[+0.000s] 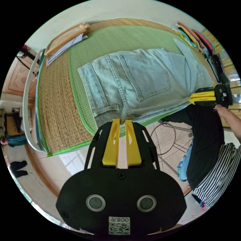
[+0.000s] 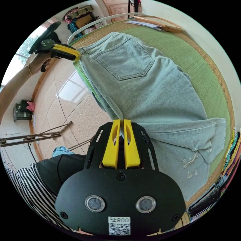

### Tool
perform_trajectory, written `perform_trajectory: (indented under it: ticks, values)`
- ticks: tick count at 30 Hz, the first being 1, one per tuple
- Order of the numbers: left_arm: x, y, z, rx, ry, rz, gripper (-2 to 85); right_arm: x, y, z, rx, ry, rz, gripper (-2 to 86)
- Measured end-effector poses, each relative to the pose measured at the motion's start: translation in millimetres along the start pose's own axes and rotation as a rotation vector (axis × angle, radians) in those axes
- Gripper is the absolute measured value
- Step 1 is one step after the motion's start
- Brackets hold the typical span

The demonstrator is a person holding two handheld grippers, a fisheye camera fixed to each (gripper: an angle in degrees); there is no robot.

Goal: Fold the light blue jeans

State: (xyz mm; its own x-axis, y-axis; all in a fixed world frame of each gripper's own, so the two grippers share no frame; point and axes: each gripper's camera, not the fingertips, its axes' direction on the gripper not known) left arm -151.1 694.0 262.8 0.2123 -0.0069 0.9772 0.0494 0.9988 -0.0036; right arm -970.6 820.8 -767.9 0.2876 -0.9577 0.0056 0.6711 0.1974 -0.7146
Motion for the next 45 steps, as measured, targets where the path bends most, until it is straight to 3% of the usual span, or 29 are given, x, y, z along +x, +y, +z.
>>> perform_trajectory:
  ticks: [9, 15, 18, 22, 31, 36, 45]
  values:
    - [-19, 22, 15, 0.100, 0.058, -0.146, 0.7, -10, -24, 36, 0.016, -0.018, 0.014, 2.5]
    - [14, 4, 22, 0.293, 0.277, -0.114, 0.2, -15, -41, 64, 0.019, -0.017, 0.015, 2.5]
    - [39, -24, 41, 0.278, 0.325, -0.085, 0.2, -15, -49, 78, 0.020, -0.032, 0.023, 2.5]
    - [53, -50, 74, 0.129, 0.243, -0.054, 0.1, -8, -55, 95, 0.036, -0.106, 0.059, 2.3]
    - [42, -72, 60, 0.141, 0.293, -0.086, 0.2, 46, -35, 109, 0.163, -0.171, 0.219, 0.3]
    - [48, -82, 31, 0.217, 0.273, -0.097, 0.5, 74, -48, 163, 0.095, -0.147, 0.297, 0.2]
    - [105, -159, -19, 0.327, 0.503, 0.073, 4.1, 83, -53, 217, 0.175, -0.217, 0.320, 0.5]
